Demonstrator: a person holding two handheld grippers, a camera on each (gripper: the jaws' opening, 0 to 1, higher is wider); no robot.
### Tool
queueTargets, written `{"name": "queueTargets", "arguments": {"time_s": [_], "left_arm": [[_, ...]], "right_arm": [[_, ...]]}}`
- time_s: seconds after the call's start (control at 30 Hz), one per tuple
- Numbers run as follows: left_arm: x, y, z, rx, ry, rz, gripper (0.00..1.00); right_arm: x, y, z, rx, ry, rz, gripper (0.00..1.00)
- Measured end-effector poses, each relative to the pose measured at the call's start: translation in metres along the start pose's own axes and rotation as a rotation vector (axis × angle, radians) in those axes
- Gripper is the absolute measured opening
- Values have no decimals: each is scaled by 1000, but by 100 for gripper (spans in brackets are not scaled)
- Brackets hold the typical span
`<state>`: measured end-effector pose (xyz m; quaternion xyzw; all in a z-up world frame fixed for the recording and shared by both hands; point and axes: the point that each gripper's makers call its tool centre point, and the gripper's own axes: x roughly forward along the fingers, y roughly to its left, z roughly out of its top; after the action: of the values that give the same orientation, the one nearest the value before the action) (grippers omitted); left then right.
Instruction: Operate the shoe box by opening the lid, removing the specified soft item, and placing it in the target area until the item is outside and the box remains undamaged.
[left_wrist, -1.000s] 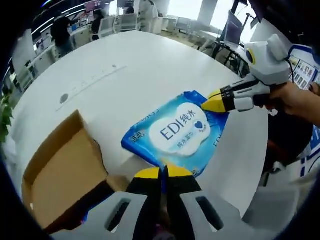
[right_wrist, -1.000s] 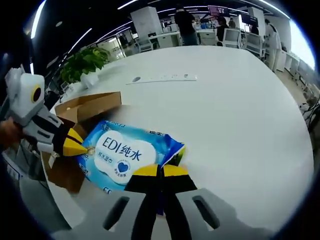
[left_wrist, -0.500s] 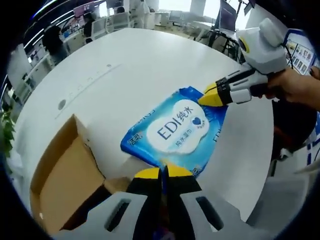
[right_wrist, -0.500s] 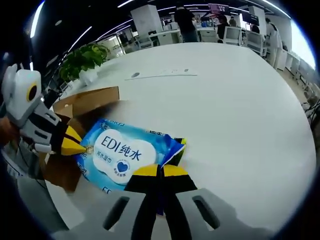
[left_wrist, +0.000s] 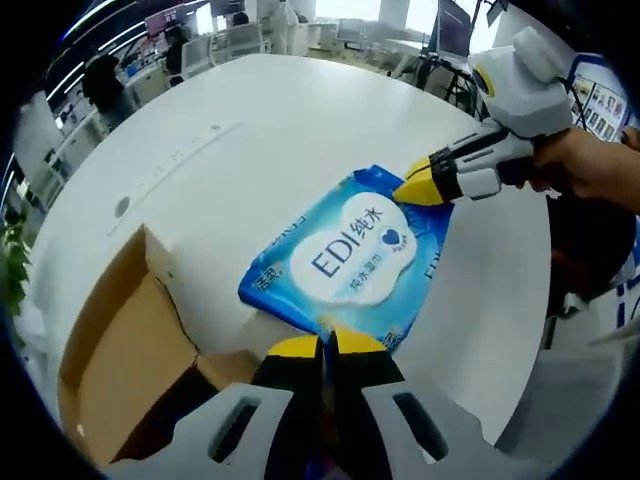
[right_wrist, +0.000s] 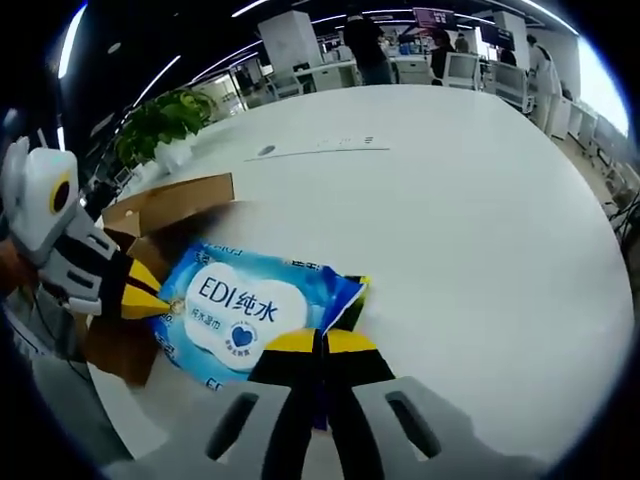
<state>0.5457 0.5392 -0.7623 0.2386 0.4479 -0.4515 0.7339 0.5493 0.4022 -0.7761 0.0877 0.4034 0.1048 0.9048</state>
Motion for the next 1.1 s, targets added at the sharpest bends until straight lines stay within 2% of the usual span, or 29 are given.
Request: {"name": "queueTargets", "arguments": {"time_s": [0.27,0.6,0.93,1.1], "left_arm": [[-3,-2,-3,42,-10,-2,3],[-20,-5,2,14,-93,-9,11],[-42,-3,0,-7,-141,-5,14],[-53,1,-4,-18,-160,-4,16]], "right_arm": [[-1,-2,-1,-35,1,-7,2],[-13,-5,2,-84,-13,-35,5],[-31,3,13,-128,-39,-36,8],[-40,14,18,-164,-46,-28,11]]}}
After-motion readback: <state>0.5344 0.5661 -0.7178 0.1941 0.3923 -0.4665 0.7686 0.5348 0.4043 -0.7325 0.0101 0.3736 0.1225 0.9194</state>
